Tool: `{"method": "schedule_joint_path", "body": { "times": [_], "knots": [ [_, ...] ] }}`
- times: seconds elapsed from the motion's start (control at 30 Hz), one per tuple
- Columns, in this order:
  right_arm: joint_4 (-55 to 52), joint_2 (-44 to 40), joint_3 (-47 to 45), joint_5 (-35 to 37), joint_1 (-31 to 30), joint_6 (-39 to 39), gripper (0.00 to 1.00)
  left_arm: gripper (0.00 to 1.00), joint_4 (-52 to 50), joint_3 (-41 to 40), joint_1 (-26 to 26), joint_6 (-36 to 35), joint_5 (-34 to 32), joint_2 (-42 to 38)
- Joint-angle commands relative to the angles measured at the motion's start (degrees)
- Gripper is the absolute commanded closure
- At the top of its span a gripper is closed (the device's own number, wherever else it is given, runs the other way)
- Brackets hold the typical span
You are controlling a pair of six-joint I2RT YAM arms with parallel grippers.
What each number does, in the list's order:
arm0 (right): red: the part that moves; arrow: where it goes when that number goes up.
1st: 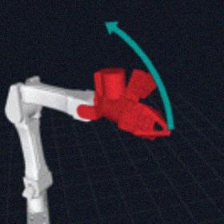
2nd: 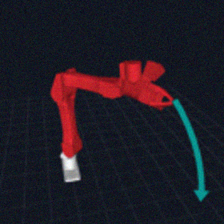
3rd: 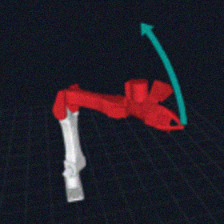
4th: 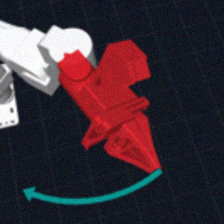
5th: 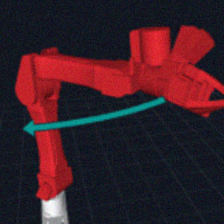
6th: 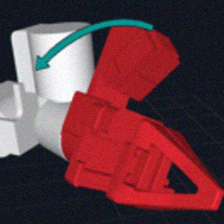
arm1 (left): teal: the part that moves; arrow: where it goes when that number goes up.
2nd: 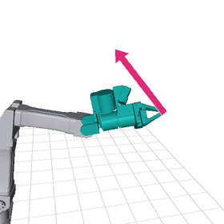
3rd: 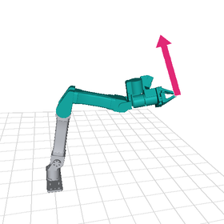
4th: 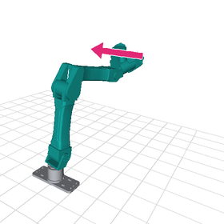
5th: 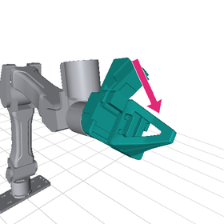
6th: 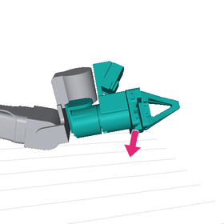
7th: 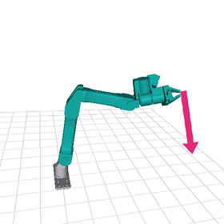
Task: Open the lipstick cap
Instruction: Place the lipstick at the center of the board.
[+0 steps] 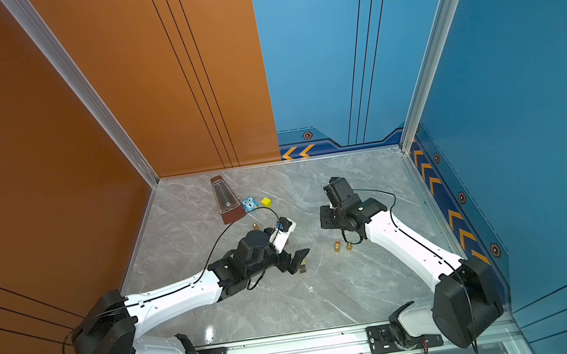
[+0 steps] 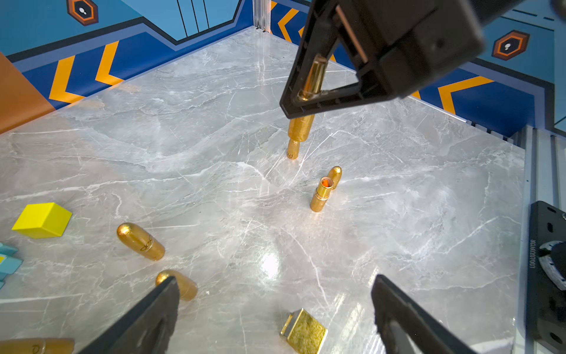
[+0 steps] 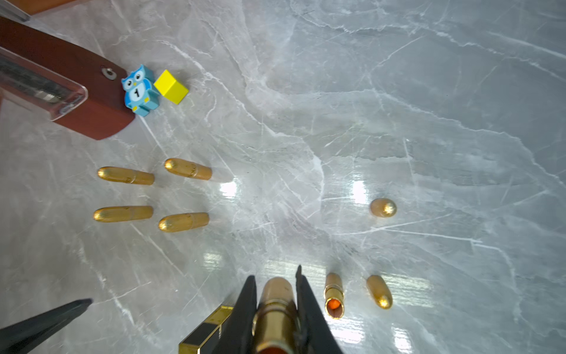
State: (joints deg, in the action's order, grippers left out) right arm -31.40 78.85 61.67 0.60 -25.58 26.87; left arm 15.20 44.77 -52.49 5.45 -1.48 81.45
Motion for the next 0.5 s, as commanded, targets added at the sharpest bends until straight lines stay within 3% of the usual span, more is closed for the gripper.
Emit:
{"method": "schedule_joint_path", "body": {
  "times": [0.0, 0.47],
  "knots": [
    [2.32, 3.03, 0.91, 8.18, 0.27, -3.28, 0.84, 0.01, -0.79, 1.61, 0.54, 2.24, -3.35, 1.2],
    [10.76, 15.73, -1.02, 13.81, 0.62, -5.29, 0.85, 0.01, -0.71, 4.45, 0.45, 3.42, -2.91, 5.76]
  ]
}}
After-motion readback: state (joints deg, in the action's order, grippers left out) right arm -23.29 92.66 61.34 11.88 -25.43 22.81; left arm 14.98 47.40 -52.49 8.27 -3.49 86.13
